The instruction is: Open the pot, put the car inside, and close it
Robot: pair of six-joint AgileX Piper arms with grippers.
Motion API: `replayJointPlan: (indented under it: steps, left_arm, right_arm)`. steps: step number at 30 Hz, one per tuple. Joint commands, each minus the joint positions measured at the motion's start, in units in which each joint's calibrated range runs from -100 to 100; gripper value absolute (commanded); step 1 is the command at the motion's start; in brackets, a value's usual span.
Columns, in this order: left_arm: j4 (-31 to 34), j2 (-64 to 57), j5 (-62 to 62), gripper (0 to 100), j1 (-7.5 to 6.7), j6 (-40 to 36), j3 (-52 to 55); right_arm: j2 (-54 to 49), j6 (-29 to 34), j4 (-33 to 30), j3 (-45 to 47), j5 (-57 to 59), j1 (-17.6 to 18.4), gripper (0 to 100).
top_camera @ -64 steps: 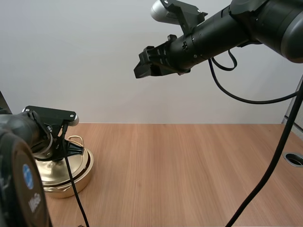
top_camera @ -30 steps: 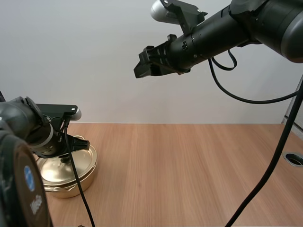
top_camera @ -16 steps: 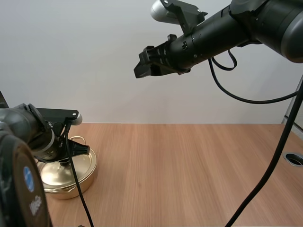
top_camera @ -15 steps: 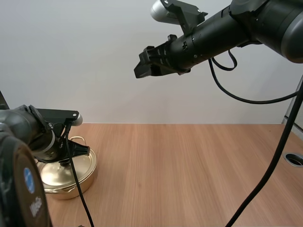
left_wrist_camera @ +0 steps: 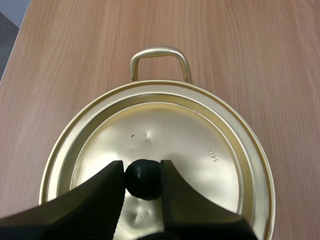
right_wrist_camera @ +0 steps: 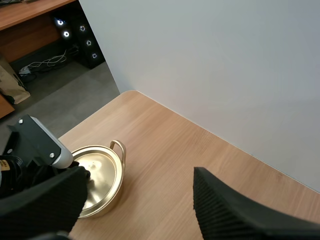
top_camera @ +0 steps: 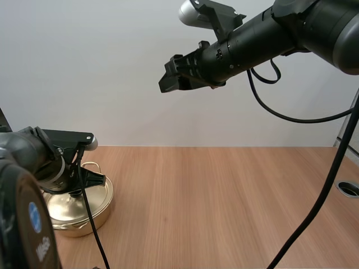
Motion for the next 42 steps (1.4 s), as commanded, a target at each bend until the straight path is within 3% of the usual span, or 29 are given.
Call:
replayJointPlan:
  steps: [1, 5, 9, 25, 26, 27, 30, 35, 36, 37, 39, 42]
  left_arm:
    - [0.2, 0.0, -0.4, 8, 0.03, 0.1, 0.1]
    - [0.0, 0.0, -3.1, 41, 0.03, -0.1, 0.1]
    - [0.0, 0.0, -5.2, 98, 0.03, -1.0, -0.1]
    - [0.0, -5.7, -19.9, 100, 0.03, -0.1, -0.5]
    - [0.0, -6.3, -21.5, 99, 0.03, 0.4, -0.5]
    - [0.0, -6.4, -22.3, 86, 0.03, 0.8, -0.5]
    - [-0.1, -7.7, -22.3, 3, 0.03, 1.2, -0.5]
    - [-0.2, -8.8, -32.9, 0, -0.62, 1.2, -0.5]
    - [-0.2, -9.0, -35.0, 0, -0.62, 1.2, -0.5]
    - [-0.2, -9.7, -36.5, 0, -0.62, 1.2, -0.5]
    - [-0.2, -11.0, -36.7, 0, -0.62, 1.2, -0.5]
    - [0.0, -12.9, -36.6, 0, -0.62, 1.2, -0.5]
  right_arm:
    - [0.0, 0.0, 0.0, 0.1, -0.1, 0.0, 100]
    - [0.0, 0.0, 0.0, 0.1, -0.1, 0.0, 100]
    - [0.0, 0.0, 0.0, 0.1, -0.1, 0.0, 100]
    - [0.0, 0.0, 0.0, 0.1, -0.2, 0.0, 100]
    - [0.0, 0.0, -0.3, 0.1, -0.2, 0.0, 100]
    - [0.0, 0.0, -0.8, 0.1, -0.2, 0.0, 100]
    - [0.0, 0.0, -4.9, 0.1, -0.2, 0.0, 100]
    - [0.0, 0.1, -10.0, 0.1, -0.2, -0.6, 100]
    - [0.0, 0.1, -9.1, 0.2, -0.2, -1.0, 93]
    - [0.0, 0.2, -7.8, 0.7, -0.2, -1.6, 72]
    - [0.0, 2.0, -5.6, 1.8, -0.5, -3.2, 2]
    - [0.0, 2.3, -3.8, 4.5, -2.4, -6.2, 0]
